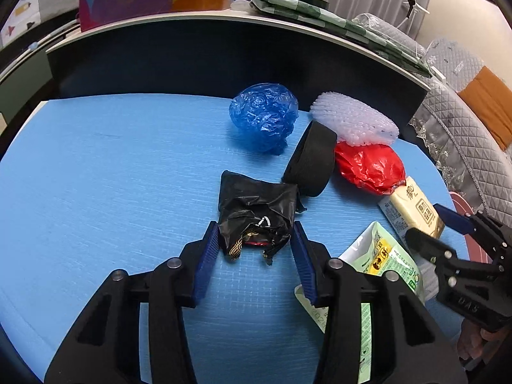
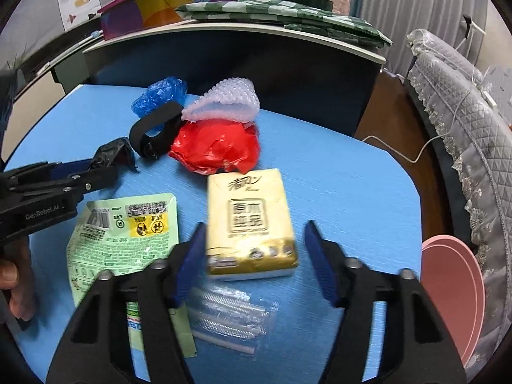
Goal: Collect trash
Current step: 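Grasp the black plastic bag with the left tool while the right tool grasps the yellow tissue pack, then lift the black bag and tissue pack off the bed with both tools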
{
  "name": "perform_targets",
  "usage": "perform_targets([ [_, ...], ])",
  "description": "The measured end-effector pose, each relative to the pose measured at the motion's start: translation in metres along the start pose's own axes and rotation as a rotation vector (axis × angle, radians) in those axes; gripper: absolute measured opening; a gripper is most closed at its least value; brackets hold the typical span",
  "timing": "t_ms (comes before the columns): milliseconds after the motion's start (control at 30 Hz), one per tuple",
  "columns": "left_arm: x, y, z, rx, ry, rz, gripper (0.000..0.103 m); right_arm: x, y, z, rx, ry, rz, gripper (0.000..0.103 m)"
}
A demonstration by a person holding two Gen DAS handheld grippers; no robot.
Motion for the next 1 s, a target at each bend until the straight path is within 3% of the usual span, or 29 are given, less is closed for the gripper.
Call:
perform_targets([
  [467,-0.018,0.016,-0.010,0.073,0.071,-0.005,0.044,-0.023,0.023,-0.008,0.089,0.061,0.035,0.052],
  [1000,-0.057,0.041,0.003,0.142,0.124,0.003,0.044,-0.075,0.052,0.003,0.152,0.132,0.077,0.051],
])
Point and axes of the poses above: each gripper's, at about its wrist camera, not at the fingertips, and x roughly the way its jaws point, y to its right, z to its underside, the point moved 7 cm from there along x, roughly the way its jaws point, and after that the axes turned 12 degrees about z, right-handed, at the moved point
